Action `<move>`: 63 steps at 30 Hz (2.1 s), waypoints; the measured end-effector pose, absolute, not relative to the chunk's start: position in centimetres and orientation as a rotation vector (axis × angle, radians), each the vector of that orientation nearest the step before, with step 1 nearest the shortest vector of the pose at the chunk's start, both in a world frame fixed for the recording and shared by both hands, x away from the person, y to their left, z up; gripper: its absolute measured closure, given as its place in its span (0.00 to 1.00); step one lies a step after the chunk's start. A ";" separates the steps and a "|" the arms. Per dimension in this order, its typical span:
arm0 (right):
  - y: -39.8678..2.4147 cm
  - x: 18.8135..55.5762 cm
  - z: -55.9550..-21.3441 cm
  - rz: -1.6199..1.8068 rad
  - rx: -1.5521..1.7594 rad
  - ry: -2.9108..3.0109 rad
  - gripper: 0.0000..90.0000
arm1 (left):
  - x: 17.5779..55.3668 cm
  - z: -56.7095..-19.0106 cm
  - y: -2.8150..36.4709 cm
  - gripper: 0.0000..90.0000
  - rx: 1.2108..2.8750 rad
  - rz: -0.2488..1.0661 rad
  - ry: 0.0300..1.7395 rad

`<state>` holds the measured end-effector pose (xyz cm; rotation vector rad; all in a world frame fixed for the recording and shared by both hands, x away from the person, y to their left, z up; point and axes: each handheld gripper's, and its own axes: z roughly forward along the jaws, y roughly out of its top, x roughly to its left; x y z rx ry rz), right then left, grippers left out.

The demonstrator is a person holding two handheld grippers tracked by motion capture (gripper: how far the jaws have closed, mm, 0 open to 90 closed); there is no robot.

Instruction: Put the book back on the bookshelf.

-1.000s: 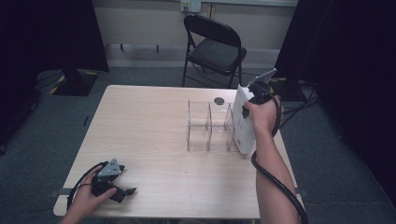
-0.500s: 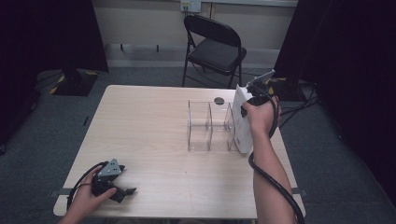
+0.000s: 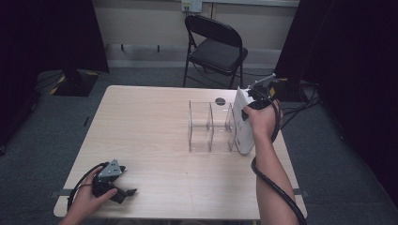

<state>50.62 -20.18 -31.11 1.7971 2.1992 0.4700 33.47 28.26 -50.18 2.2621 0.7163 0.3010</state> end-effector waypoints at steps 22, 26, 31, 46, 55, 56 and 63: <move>-20.9 49.6 -30.7 0.415 1.843 2.246 0.42 | 33.5 -50.2 28.2 0.00 2.259 0.292 0.719; -21.2 49.2 -30.7 0.418 1.847 2.249 0.42 | 33.5 -50.2 28.2 0.00 2.259 0.292 0.718; -21.4 48.8 -30.8 0.424 1.848 2.256 0.42 | 33.5 -50.2 28.2 0.00 2.259 0.292 0.719; -21.8 47.9 -31.0 0.405 1.863 2.257 0.35 | 33.5 -50.2 28.2 0.00 2.259 0.290 0.719; -22.1 47.3 -30.7 0.452 1.867 2.260 0.32 | 33.5 -50.2 28.2 0.00 2.259 0.291 0.719; -22.1 47.2 -30.7 0.454 1.864 2.266 0.32 | 33.5 -50.2 28.2 0.00 2.258 0.292 0.719; -22.2 46.7 -30.7 0.477 1.869 2.271 0.29 | 33.5 -50.2 28.2 0.00 2.259 0.291 0.719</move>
